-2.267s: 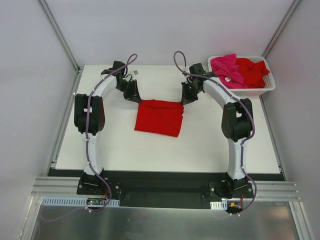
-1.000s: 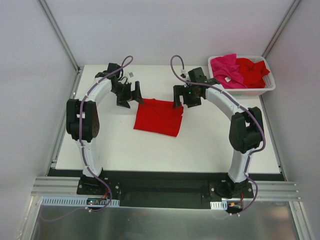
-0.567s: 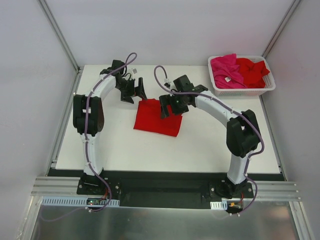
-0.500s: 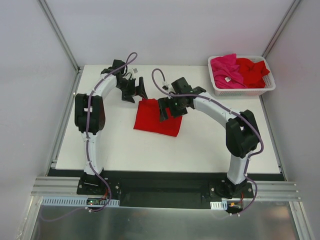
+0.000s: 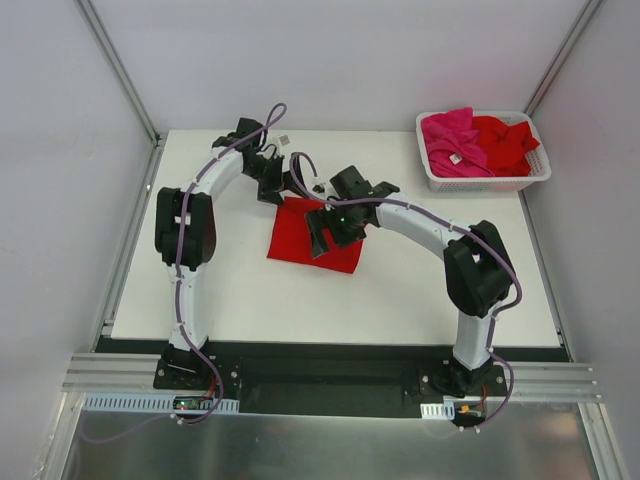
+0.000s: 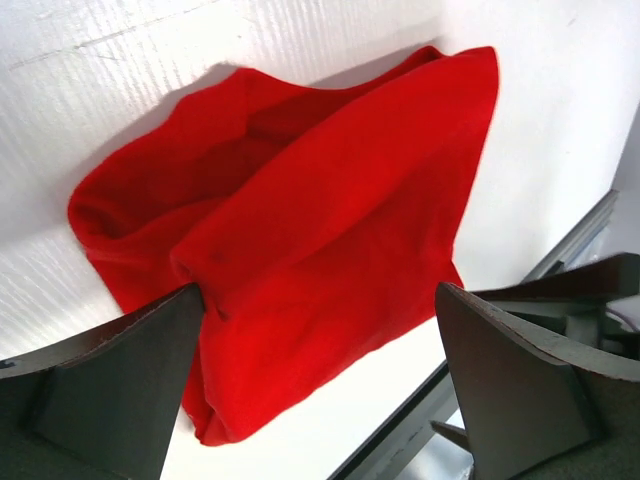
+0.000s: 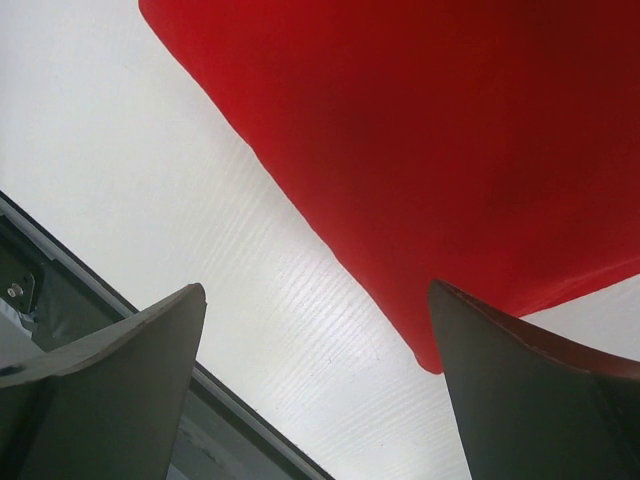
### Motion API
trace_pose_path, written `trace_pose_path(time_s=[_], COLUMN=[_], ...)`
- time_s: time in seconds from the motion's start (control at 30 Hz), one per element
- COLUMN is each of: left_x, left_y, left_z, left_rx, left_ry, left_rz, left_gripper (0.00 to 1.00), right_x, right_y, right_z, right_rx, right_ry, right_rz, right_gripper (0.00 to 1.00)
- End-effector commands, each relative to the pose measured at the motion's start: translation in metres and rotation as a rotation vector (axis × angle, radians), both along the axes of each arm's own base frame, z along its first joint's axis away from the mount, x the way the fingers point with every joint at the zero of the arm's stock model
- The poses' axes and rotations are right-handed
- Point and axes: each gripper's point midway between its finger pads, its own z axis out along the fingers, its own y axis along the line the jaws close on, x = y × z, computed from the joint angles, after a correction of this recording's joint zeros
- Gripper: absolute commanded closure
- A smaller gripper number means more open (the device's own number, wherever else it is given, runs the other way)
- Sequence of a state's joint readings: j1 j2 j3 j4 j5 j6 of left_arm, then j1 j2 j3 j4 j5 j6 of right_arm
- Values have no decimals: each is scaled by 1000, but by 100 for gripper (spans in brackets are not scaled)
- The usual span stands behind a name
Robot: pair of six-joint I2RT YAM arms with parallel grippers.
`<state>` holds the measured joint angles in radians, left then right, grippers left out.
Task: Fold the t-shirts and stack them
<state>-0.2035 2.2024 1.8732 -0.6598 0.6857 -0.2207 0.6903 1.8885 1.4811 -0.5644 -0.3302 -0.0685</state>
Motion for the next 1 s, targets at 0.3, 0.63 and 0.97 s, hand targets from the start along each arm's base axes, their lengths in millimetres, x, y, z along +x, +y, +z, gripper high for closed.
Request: trace_pose_path(time_s=[0.3, 0.63, 0.97], left_x=[-13, -23, 3], left_y=[0, 0, -10], left_z=[60, 38, 34], left_rx=[-57, -51, -81], left_ry=[-92, -29, -29], left_rz=[2, -5, -3], left_gripper=[1, 1, 1], right_x=[-1, -1, -4], right_y=[13, 11, 7], right_z=[-5, -7, -11], right_rx=[-6, -25, -44], right_ry=[3, 11, 15], right_rz=[25, 27, 31], right_gripper=[4, 4, 4])
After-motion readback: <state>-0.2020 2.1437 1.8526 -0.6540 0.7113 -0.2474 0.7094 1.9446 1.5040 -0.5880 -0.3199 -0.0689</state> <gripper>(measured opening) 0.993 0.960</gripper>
